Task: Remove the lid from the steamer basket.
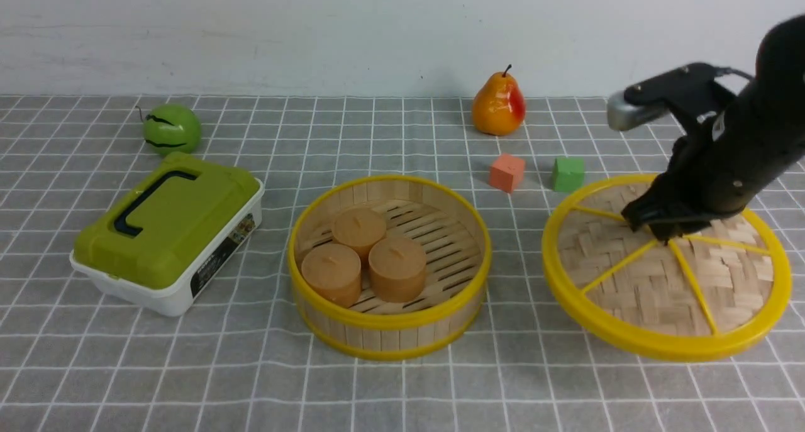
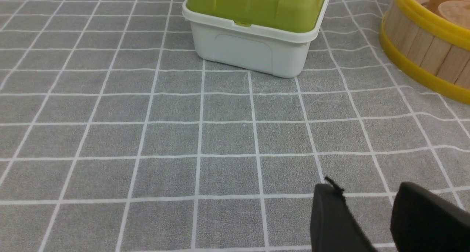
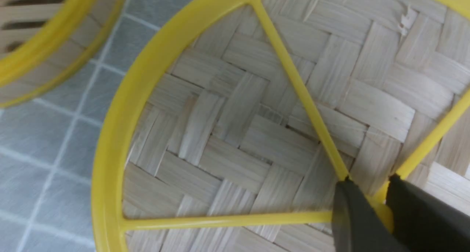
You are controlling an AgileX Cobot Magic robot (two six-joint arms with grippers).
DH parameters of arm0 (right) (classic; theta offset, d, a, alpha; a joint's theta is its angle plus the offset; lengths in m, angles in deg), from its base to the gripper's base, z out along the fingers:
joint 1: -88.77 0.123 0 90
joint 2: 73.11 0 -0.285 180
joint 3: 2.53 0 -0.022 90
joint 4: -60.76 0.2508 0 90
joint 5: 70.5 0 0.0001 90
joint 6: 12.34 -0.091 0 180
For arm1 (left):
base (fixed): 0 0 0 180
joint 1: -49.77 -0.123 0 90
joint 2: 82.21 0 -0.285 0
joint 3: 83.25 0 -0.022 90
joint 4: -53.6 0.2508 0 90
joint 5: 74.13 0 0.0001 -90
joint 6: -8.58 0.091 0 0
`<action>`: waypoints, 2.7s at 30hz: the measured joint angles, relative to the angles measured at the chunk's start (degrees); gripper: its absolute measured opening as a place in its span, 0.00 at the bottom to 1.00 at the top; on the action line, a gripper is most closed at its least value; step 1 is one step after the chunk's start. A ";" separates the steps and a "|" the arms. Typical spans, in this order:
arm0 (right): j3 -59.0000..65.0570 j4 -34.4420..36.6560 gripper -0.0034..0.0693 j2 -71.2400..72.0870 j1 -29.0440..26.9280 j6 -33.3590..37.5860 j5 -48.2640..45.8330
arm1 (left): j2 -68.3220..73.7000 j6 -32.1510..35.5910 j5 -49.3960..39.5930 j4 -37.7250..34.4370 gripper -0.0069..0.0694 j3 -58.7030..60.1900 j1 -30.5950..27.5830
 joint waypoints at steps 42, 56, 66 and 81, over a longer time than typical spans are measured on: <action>21.58 17.17 0.02 39.97 -1.69 7.21 2.86 | 0.00 0.00 -0.10 0.00 0.40 0.00 0.00; 30.93 18.99 0.02 63.58 -1.69 7.36 -5.97 | 0.00 0.00 -0.23 0.00 0.40 0.00 0.00; 33.98 12.53 0.02 71.79 -1.69 7.36 -1.72 | 0.00 0.00 -0.23 0.00 0.40 0.00 0.00; 75.73 6.87 0.04 92.58 -11.47 -2.16 41.65 | 0.00 0.00 -0.23 0.00 0.40 0.00 0.00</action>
